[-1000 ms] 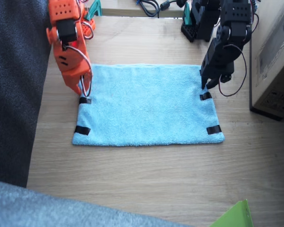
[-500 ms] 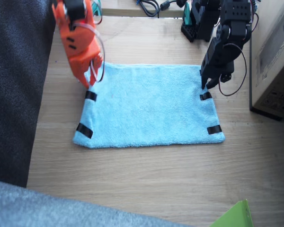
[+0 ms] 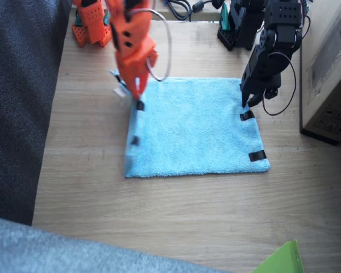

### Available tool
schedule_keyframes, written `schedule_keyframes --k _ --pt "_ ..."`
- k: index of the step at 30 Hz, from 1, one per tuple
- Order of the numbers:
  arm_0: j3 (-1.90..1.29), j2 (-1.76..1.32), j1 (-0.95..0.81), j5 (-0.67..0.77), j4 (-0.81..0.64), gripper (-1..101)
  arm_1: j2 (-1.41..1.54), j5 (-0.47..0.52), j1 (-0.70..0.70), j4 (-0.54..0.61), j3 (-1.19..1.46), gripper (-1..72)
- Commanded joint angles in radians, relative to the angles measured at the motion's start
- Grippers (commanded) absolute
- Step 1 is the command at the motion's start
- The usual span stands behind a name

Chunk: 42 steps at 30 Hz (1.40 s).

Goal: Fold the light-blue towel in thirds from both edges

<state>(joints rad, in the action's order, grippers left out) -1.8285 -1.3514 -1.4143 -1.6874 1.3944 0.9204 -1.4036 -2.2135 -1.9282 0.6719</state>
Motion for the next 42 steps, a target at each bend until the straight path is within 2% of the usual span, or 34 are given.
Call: schedule_keyframes --k 1,10,16,18,20,24,29,32,36,42 --pt "-0.002 -0.038 0.000 -0.014 0.011 0 -0.014 0.009 -0.057 -0.015 -0.084 0.0" --pt "-0.011 -0.046 0.000 -0.008 0.008 0 -0.181 0.035 -0.138 -0.017 -0.336 -0.1" --pt "-0.012 -0.049 0.000 -0.005 0.006 0 -0.265 0.041 -0.172 -0.017 -0.414 0.4" --pt "-0.012 -0.049 0.000 -0.005 0.006 0 -0.275 0.049 -0.178 -0.017 -0.422 9.2" --pt "-0.012 -0.049 0.002 -0.005 0.006 0 -0.278 0.051 -0.184 -0.017 -0.437 14.9" --pt "-0.012 -0.049 0.005 -0.005 0.006 0 -0.267 0.055 -0.195 -0.017 -0.460 20.3" --pt "-0.017 -0.052 0.006 0.000 0.006 0 -0.224 0.058 -0.193 -0.017 -0.469 22.0" --pt "-0.021 -0.063 0.006 0.003 0.006 0 -0.158 0.054 -0.140 -0.017 -0.423 21.7" --pt "-0.032 -0.107 0.023 0.002 0.003 0 -0.078 0.049 0.012 -0.017 -0.334 20.5" --pt "0.072 -0.186 0.029 -0.029 0.124 0 -0.028 0.067 0.212 -0.017 -0.209 18.8"
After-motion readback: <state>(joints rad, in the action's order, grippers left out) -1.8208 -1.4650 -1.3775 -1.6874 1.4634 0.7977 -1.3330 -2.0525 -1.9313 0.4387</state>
